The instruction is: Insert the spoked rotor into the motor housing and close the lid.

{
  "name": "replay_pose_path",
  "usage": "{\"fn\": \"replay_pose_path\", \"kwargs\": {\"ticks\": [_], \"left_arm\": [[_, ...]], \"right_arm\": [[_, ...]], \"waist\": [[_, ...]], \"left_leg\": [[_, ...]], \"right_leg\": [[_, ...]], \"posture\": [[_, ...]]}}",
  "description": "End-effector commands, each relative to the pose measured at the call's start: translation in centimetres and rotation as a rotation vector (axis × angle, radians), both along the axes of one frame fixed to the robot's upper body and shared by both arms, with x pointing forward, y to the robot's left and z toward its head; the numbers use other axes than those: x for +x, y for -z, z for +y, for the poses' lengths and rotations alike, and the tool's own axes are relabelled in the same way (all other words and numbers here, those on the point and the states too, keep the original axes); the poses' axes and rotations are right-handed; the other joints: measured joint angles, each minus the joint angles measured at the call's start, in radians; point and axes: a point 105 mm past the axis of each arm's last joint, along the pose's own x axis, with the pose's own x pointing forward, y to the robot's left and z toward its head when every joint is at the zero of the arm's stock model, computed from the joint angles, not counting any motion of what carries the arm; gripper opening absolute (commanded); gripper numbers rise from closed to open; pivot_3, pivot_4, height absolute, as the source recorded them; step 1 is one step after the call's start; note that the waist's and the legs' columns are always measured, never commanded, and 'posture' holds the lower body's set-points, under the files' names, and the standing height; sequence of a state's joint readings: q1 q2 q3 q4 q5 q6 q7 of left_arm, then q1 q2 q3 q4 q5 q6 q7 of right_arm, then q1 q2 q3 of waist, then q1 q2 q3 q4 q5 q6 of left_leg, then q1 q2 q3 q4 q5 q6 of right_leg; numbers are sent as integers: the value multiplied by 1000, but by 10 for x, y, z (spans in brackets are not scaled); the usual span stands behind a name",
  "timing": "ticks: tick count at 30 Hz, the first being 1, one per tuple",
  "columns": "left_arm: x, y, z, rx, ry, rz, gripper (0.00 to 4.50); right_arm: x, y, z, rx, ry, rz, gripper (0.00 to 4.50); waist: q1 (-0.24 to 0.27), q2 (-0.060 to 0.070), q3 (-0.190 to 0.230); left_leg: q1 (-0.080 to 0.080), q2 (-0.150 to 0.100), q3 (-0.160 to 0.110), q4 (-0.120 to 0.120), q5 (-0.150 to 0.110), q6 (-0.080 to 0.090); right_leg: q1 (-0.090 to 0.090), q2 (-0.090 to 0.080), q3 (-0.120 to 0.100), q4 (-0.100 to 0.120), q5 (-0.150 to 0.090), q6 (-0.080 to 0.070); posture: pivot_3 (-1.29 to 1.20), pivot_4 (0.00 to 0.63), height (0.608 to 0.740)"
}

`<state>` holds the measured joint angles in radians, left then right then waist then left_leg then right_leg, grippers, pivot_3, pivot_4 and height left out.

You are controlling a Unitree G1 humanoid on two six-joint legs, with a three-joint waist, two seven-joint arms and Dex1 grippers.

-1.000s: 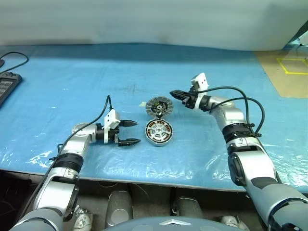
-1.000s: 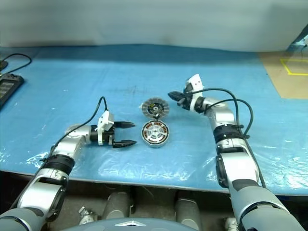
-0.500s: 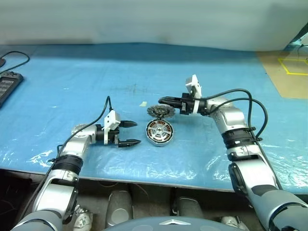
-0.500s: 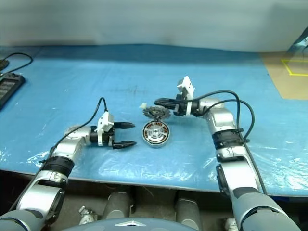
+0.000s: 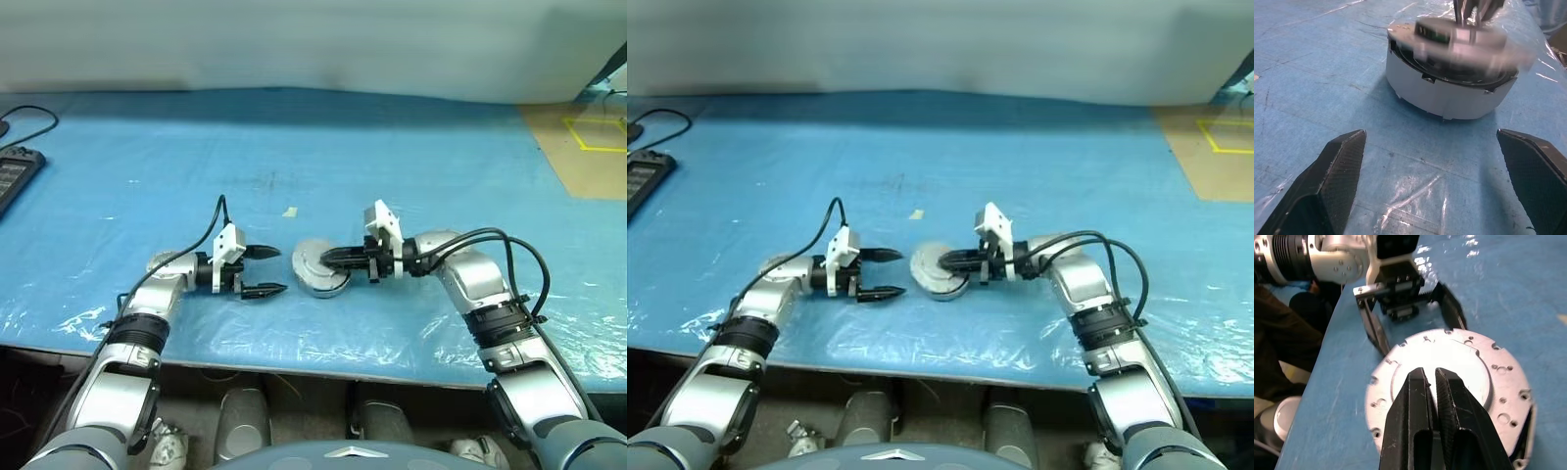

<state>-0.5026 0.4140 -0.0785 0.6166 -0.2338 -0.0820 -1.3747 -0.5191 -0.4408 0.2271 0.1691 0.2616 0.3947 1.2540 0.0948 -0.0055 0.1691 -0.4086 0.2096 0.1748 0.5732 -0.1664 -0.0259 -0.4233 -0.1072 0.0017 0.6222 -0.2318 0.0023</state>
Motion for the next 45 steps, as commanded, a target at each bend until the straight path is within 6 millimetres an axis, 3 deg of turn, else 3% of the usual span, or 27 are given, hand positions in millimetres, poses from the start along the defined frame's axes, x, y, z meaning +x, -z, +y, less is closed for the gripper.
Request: {"fn": "replay_pose_path", "kwargs": {"ticks": [1, 6, 13, 17, 20, 27, 43, 45], "left_arm": [[2, -6, -1, -1, 15, -24, 4500], [2, -7, -1, -1, 14, -24, 4500], [1, -6, -1, -4, 11, -21, 4500], [1, -6, -1, -5, 12, -19, 4500], [1, -5, -2, -6, 13, -18, 4500], [0, -4, -1, -3, 14, -14, 4500], [-2, -2, 1, -1, 5, -9, 4500], [-2, -1, 1, 0, 4, -9, 4500]], "right_arm": [[-4, 23, -4, -110, -2, -18, 291], [0, 26, -10, -120, 15, -51, 291], [2, -22, -7, 62, 11, -69, 291], [0, -33, -1, 81, 7, -104, 291], [-2, -30, 2, 65, -1, -113, 866], [-1, -26, 11, 49, -8, -142, 3233], [7, -11, 14, -8, 15, -175, 3233], [7, -12, 14, -4, 9, -172, 3592]], "waist": [[-1, 0, 0], [-1, 0, 0], [1, 0, 0], [-1, 0, 0], [0, 0, 0], [0, 0, 0], [-1, 0, 0], [-1, 0, 0]], "left_leg": [[1, 0, 0, 0, 0, 0], [6, 0, 0, -1, -1, 1], [4, 0, 0, 0, -1, 1], [2, 0, 0, -1, 0, 1], [2, 1, 0, -1, 0, 1], [2, 0, 0, -1, 0, 0], [2, 0, 0, -1, 0, 0], [3, 0, 0, -1, 0, 0]], "right_leg": [[1, 0, 0, 0, 0, 0], [5, 0, 0, 0, 0, 0], [5, 0, 0, -1, 0, 0], [2, 0, 0, -1, 0, 0], [2, 0, 0, -1, 0, 0], [2, 0, 0, -1, 0, 0], [2, 0, 0, -1, 0, 0], [2, 0, 0, 0, 0, 0]], "posture": [[0, 150, 740], [0, 150, 740], [0, 150, 740], [0, 150, 740], [0, 150, 740], [0, 150, 740], [0, 150, 740], [0, 150, 740]]}}
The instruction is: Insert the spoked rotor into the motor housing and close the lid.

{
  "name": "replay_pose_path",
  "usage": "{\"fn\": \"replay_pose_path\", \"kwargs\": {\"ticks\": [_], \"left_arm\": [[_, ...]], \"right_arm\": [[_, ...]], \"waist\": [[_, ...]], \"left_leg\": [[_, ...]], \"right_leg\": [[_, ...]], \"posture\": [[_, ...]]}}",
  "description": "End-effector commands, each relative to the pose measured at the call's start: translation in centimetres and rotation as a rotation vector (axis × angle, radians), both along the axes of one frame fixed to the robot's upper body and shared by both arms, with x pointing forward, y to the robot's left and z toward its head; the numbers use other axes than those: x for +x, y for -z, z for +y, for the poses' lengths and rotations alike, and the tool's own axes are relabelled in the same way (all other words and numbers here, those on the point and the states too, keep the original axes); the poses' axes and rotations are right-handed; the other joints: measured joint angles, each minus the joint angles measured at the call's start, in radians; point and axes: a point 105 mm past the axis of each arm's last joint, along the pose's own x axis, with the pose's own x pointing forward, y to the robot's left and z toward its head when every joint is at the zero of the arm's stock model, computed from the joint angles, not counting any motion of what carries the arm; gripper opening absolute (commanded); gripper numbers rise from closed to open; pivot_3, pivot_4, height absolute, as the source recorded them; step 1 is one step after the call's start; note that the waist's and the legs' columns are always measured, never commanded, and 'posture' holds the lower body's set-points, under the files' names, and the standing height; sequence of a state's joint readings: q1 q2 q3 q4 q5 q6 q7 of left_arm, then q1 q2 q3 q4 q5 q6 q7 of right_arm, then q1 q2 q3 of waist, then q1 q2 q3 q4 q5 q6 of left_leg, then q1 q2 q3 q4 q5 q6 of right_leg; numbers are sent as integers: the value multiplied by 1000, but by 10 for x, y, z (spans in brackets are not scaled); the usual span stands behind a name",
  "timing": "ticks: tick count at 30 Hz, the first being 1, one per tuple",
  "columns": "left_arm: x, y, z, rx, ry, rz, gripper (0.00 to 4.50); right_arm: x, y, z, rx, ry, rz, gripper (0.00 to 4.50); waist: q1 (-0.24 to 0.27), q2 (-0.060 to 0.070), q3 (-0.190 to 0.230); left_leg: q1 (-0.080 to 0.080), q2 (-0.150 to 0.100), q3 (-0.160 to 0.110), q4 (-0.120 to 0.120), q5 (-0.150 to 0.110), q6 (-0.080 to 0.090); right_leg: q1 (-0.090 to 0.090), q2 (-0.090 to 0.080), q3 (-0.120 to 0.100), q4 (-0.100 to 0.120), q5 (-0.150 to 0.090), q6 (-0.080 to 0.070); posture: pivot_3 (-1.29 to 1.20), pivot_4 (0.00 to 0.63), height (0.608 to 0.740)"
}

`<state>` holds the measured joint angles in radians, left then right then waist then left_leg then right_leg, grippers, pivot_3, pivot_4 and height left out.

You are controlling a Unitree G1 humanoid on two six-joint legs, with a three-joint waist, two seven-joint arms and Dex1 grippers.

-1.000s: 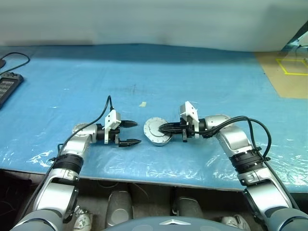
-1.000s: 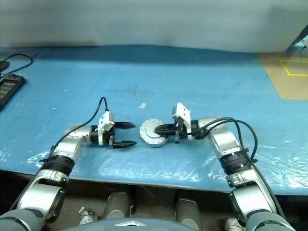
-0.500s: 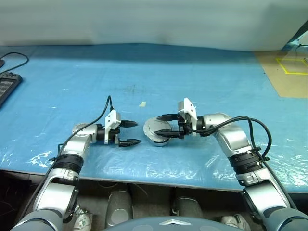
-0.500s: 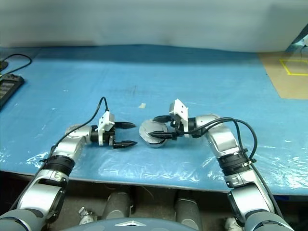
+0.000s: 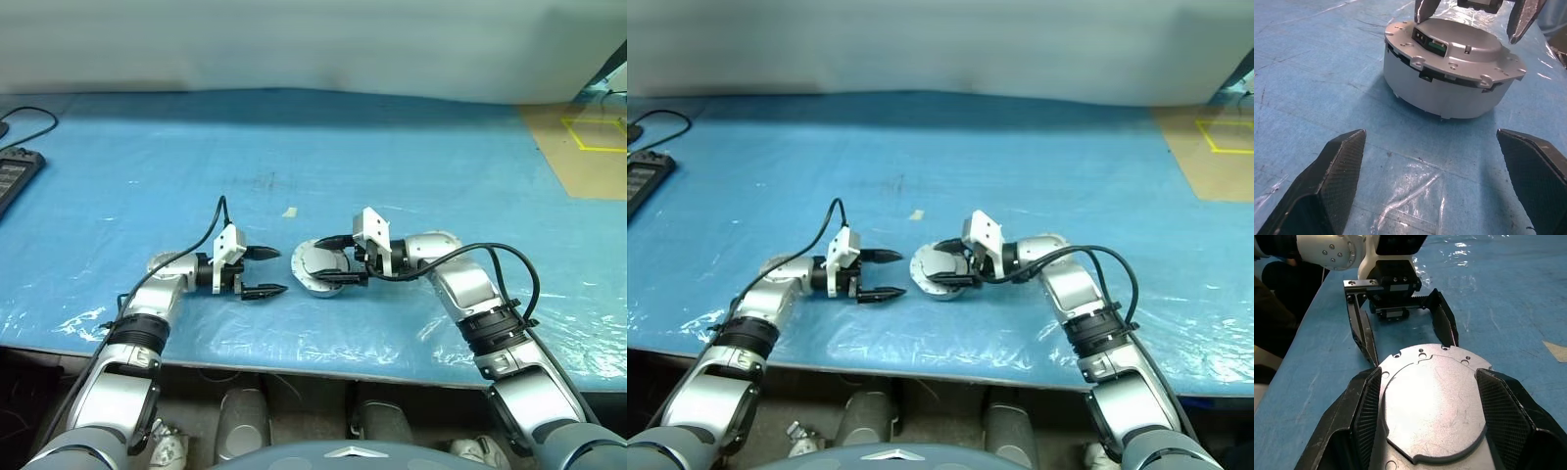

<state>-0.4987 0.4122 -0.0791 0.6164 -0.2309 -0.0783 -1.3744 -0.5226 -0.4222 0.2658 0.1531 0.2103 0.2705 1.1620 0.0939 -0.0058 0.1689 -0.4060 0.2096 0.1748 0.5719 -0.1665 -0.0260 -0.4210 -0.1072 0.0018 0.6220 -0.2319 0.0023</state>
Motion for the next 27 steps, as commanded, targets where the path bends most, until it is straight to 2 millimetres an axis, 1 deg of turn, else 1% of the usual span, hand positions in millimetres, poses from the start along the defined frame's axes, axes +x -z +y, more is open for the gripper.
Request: {"fn": "replay_pose_path", "kwargs": {"ticks": [1, 3, 8, 21, 24, 27], "left_arm": [[-1, -3, 1, -2, 4, -18, 4500], [-1, -3, 2, -2, 3, -18, 4500], [-1, -3, 2, 1, 3, -19, 4500], [1, -3, 2, 0, 1, -21, 4500], [1, -3, 2, 0, 2, -21, 4500], [1, -3, 1, -1, 2, -22, 4500]], "right_arm": [[1, -8, 2, 18, -12, -14, 3823], [1, -9, 2, 20, -12, -28, 4447], [-1, -8, 2, 11, -25, -34, 4447], [-4, 12, -8, -70, -24, -46, 4447], [-3, 10, -9, -64, -17, -46, 3868], [0, 7, -11, -57, -5, -48, 3868]], "waist": [[0, 0, 0], [0, 0, 0], [0, 0, 0], [0, 0, 0], [0, 0, 0], [0, 0, 0]], "left_leg": [[0, 0, 0, 0, 0, 0], [0, 0, 0, 0, 0, 0], [0, 0, 0, 0, 0, 0], [0, 0, 0, 0, 0, 0], [0, 0, 0, 0, 0, 0], [0, 0, 0, 0, 0, 0]], "right_leg": [[0, 0, 0, 0, 0, 0], [0, 0, 0, 0, 0, 0], [0, 0, 0, 0, 0, 0], [0, 0, 0, 0, 0, 0], [0, 0, 0, 0, 0, 0], [0, 0, 0, 0, 0, 0]], "posture": [[0, 150, 740], [0, 150, 740], [0, 150, 740], [0, 150, 740], [0, 150, 740], [0, 150, 740]]}}
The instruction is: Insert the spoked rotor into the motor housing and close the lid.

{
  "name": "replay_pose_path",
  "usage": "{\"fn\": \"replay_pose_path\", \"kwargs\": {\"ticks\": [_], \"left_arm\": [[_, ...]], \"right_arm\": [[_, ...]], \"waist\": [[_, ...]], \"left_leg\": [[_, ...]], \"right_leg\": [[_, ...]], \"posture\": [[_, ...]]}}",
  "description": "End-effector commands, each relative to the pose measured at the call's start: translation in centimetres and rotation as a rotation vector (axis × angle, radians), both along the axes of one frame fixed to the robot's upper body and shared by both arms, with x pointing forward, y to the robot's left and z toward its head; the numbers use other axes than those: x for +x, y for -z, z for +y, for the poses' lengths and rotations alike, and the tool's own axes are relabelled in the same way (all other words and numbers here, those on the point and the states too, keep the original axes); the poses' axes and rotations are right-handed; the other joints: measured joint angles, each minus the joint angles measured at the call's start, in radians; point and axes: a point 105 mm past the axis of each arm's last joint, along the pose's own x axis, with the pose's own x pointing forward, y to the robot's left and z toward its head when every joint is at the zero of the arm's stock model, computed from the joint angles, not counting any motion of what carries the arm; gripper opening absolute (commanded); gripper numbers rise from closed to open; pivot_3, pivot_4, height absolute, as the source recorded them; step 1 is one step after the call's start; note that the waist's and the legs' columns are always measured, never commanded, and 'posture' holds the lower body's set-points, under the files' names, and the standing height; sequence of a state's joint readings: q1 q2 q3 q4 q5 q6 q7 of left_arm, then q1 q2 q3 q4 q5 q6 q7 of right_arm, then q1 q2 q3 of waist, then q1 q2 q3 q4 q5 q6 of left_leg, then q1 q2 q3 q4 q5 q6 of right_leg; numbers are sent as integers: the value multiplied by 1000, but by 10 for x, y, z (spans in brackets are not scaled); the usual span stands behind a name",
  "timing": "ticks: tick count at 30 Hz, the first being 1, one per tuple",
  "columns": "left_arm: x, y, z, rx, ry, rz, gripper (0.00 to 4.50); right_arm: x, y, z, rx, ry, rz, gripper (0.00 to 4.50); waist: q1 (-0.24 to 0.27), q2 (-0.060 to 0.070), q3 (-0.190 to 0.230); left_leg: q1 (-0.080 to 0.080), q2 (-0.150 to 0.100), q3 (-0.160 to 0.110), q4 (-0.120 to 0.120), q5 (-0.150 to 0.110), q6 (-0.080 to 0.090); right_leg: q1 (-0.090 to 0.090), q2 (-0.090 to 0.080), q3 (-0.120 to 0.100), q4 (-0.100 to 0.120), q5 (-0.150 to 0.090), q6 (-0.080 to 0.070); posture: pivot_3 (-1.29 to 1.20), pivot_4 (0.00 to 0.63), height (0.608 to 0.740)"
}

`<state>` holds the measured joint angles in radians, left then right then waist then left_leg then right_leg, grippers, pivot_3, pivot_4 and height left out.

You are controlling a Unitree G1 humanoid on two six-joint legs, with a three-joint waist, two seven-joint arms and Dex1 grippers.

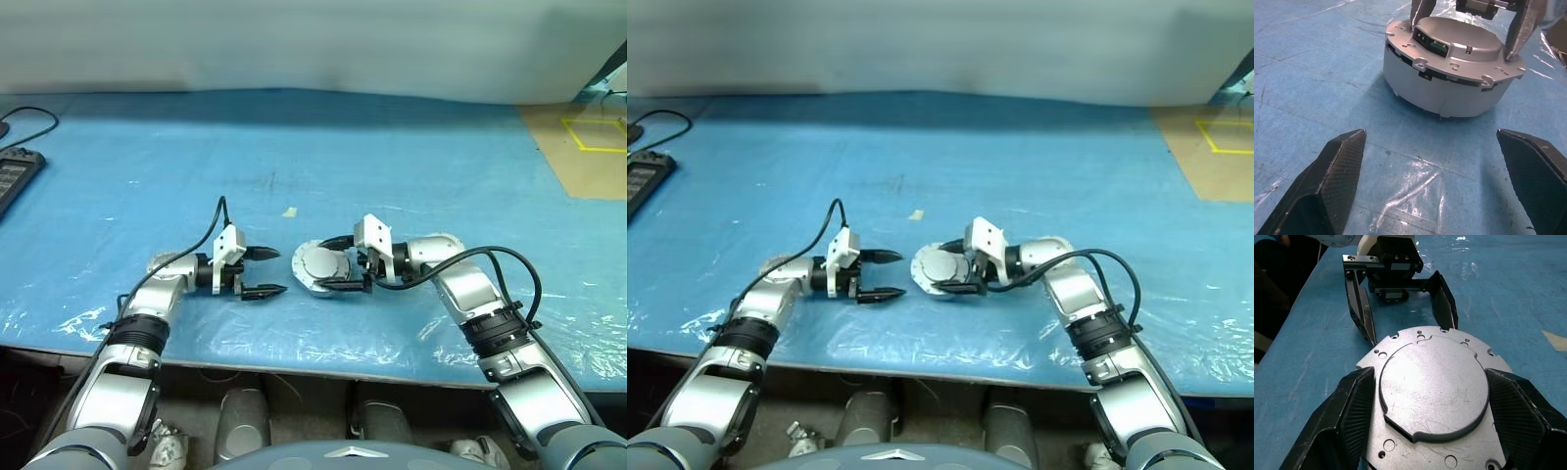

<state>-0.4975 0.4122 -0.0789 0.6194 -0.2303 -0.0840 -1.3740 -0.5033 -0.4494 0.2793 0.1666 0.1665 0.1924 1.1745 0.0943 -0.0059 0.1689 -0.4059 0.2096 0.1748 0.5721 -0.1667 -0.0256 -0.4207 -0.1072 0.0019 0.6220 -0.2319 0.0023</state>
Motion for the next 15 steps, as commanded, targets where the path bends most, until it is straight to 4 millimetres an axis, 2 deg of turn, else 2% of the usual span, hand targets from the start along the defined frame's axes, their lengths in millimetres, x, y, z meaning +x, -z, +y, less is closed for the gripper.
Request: {"fn": "replay_pose_path", "kwargs": {"ticks": [1, 6, 15], "left_arm": [[1, -4, 1, -2, 4, -20, 4500], [1, -4, 0, -4, 2, -20, 4500], [-1, -3, 0, -6, 0, -18, 4500]], "right_arm": [[3, -2, -4, -3, 15, -3, 3868], [5, -2, -6, -6, 23, -3, 3868], [7, -18, -8, 17, 22, 3, 3868]], "waist": [[0, 0, 0], [0, 0, 0], [0, 0, 0]], "left_leg": [[0, 0, 0, 0, 0, 0], [0, 0, 0, 0, 0, 1], [0, 0, 0, 0, 0, 1]], "right_leg": [[0, 0, 0, 0, 0, 0], [0, 0, 0, 0, 0, 0], [0, 0, 0, 0, 0, 0]], "posture": [[0, 150, 740], [0, 150, 740], [0, 150, 740]]}}
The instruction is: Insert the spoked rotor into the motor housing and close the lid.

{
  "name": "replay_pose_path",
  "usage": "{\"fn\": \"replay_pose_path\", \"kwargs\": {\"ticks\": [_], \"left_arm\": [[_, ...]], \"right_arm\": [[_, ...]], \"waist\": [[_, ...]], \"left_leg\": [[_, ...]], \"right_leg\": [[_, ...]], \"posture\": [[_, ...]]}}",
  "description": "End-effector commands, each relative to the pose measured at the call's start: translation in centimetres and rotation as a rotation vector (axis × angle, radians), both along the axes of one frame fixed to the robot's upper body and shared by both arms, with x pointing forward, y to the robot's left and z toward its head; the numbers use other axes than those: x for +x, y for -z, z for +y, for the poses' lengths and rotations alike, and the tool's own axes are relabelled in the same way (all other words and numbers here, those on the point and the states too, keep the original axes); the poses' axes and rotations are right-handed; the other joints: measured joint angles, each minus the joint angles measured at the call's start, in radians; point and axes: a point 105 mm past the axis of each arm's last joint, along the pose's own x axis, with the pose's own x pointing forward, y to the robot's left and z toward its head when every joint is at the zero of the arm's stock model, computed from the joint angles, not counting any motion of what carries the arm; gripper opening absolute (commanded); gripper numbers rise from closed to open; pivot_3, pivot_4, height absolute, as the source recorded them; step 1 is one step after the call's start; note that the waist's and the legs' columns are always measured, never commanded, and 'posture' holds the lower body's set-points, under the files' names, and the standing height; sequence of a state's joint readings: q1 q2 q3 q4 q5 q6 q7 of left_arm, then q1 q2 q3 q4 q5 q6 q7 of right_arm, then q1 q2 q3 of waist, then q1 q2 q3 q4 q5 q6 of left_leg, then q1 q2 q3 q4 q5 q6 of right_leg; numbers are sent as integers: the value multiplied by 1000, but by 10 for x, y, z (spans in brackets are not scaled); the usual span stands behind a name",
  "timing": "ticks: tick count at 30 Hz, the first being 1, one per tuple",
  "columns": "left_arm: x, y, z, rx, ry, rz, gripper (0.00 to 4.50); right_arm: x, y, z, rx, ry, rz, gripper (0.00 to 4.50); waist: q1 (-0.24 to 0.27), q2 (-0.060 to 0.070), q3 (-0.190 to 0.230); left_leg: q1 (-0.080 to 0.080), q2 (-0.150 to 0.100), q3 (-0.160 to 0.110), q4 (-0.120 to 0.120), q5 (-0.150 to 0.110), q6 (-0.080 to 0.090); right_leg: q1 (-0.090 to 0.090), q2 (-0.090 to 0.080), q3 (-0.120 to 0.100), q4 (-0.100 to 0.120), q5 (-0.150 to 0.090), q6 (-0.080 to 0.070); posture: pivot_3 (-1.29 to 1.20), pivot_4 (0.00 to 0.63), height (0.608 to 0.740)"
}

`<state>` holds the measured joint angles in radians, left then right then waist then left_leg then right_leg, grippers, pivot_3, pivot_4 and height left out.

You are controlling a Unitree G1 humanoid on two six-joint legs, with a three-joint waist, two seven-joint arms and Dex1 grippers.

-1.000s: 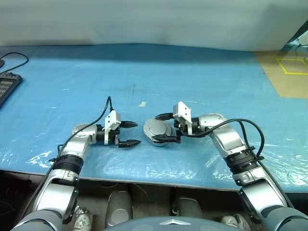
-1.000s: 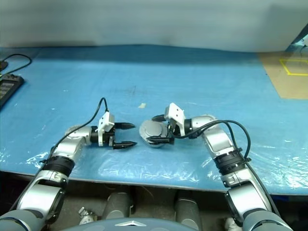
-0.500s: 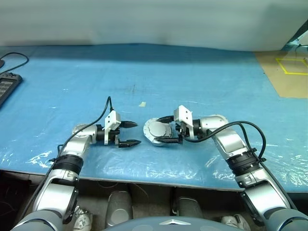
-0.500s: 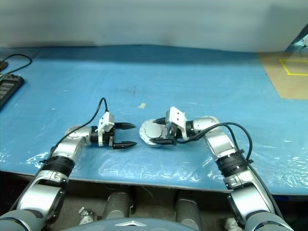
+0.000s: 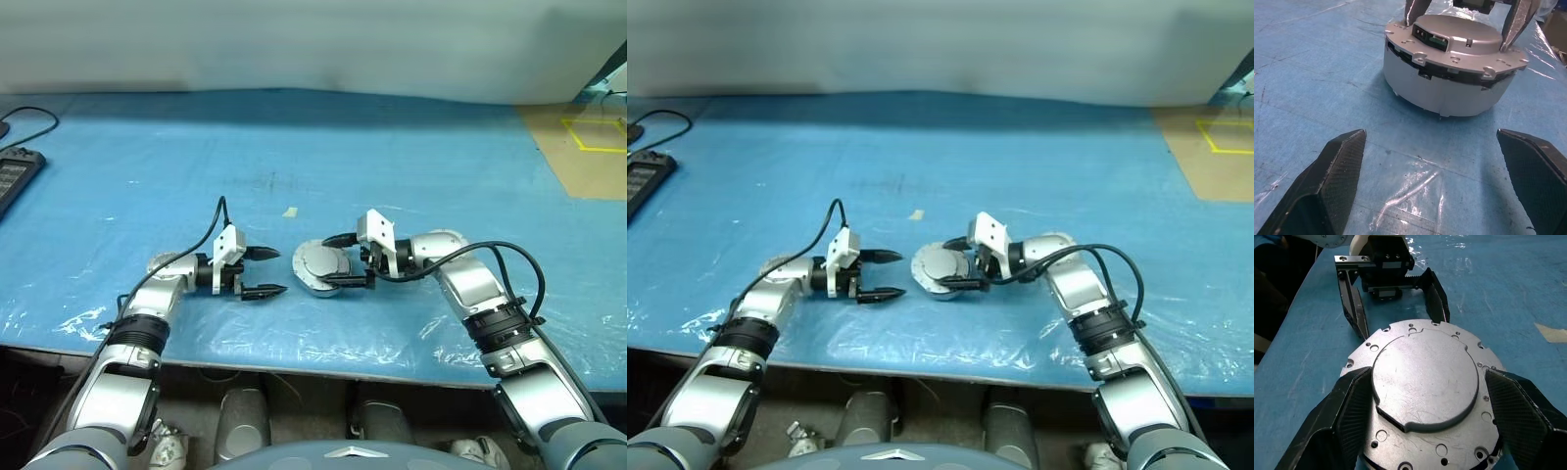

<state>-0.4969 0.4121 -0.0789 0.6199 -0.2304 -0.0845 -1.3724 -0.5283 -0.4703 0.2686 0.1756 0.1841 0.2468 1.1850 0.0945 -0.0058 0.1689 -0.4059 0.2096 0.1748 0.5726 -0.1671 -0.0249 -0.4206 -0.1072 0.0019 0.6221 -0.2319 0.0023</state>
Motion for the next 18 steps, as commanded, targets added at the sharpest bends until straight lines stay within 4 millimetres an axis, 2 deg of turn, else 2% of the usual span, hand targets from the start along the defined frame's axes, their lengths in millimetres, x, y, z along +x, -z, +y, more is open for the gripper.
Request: {"fn": "replay_pose_path", "kwargs": {"ticks": [1, 5, 10, 18], "left_arm": [[-1, -3, 0, -7, 2, -18, 4500], [-1, -3, 0, -8, 1, -18, 4500], [-1, -3, 0, -7, 0, -18, 4500], [-1, -3, 1, -4, -1, -17, 4500]], "right_arm": [[2, -15, -1, 26, -5, -34, 3868], [0, -16, -1, 24, -15, -36, 3868], [1, -4, -3, -34, -11, -50, 3868], [3, 4, -6, -83, -9, -78, 3868]], "waist": [[0, 0, 0], [0, 0, 0], [0, 0, 0], [0, 0, 0]], "left_leg": [[0, 0, 0, 0, 0, 0], [0, 0, 0, 0, 0, 0], [0, 0, 0, 0, 0, 0], [0, 0, 0, 0, 0, 0]], "right_leg": [[0, 0, 0, 0, 0, 0], [0, 0, 0, 0, 0, 0], [0, 0, 0, 0, 0, 0], [0, 0, 0, 0, 0, 0]], "posture": [[0, 150, 740], [0, 150, 740], [0, 150, 740], [0, 150, 740]]}}
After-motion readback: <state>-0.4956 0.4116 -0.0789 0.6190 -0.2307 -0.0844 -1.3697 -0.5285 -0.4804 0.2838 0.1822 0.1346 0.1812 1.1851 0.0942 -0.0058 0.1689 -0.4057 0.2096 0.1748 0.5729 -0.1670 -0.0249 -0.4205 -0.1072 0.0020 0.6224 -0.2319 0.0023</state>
